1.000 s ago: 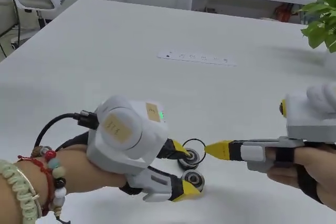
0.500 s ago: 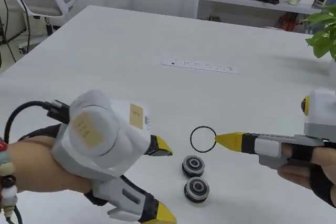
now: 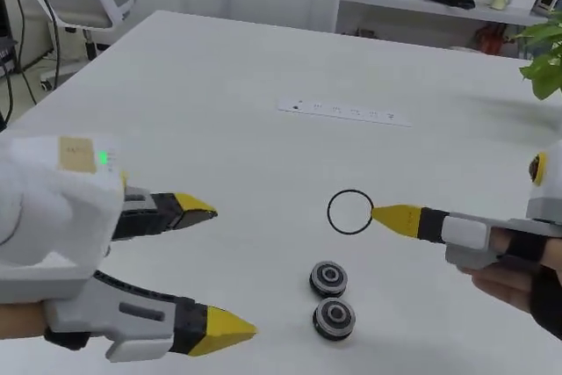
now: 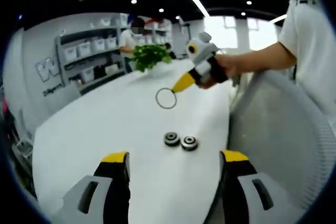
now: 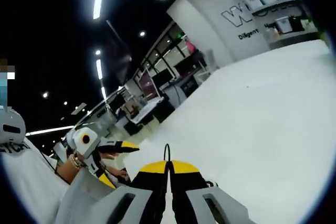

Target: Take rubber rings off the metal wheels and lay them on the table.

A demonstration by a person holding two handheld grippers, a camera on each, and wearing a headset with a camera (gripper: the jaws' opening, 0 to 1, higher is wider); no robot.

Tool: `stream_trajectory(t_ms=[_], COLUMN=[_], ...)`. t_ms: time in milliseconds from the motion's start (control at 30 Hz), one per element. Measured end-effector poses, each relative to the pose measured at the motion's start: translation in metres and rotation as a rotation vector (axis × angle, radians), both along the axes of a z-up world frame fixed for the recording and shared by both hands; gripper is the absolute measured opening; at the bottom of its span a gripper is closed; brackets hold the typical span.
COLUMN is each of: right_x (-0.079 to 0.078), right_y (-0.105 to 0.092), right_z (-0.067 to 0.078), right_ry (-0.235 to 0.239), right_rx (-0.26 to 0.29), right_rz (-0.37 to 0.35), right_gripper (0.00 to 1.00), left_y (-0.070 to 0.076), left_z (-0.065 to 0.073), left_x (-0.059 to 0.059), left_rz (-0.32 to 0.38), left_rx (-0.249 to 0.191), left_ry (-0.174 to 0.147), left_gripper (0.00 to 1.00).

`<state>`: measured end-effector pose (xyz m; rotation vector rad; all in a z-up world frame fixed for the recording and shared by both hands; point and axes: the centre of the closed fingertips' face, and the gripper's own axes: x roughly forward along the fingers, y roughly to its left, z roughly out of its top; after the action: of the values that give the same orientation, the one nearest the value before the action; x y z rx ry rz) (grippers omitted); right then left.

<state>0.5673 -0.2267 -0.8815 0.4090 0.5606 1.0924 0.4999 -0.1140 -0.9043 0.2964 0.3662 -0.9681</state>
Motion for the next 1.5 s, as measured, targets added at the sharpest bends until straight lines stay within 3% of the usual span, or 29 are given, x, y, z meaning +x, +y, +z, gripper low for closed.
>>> stream_trajectory(t_ms=[167, 367, 667, 900, 1033, 1167, 1267, 1433, 1500], right_x=[-0.001, -0.008, -0.019, -0.03, -0.037, -0.047, -0.052, -0.053, -0.055], right_y=[0.004, 0.016, 0.032, 0.043, 0.053, 0.063, 0.067, 0.075, 0.077], right_z=[0.003, 0.004, -0.006, -0.021, -0.032, -0.045, -0.057, -0.072, -0.08], right_ry=[0.004, 0.002, 0.018, 0.04, 0.063, 0.073, 0.051, 0.063, 0.054], right_rx=[0.024, 0.026, -0.001, -0.049, -0.078, -0.135, -0.206, -0.244, -0.285], right_rz=[0.005, 0.033, 0.091, 0.144, 0.181, 0.231, 0.264, 0.295, 0.307], right_gripper=[0.0, 0.0, 0.0, 0.0, 0.0, 0.0, 0.0, 0.0, 0.0], left_y=[0.009, 0.009, 0.011, 0.01, 0.011, 0.01, 0.01, 0.009, 0.008], left_z=[-0.008, -0.019, -0.022, -0.02, -0.018, -0.019, -0.02, -0.021, -0.022], left_x=[-0.005, -0.011, -0.009, -0.008, -0.007, -0.008, -0.009, -0.01, -0.01], left_rz=[0.048, 0.073, 0.102, 0.116, 0.118, 0.113, 0.109, 0.1, 0.094], left_rx=[-0.024, -0.037, -0.027, -0.058, -0.05, -0.054, -0.048, -0.046, -0.038], left_ry=[0.027, 0.057, 0.051, 0.05, 0.027, 0.042, 0.04, 0.047, 0.043], left_gripper=[0.7, 0.7, 0.72, 0.73, 0.73, 0.74, 0.74, 0.74, 0.74])
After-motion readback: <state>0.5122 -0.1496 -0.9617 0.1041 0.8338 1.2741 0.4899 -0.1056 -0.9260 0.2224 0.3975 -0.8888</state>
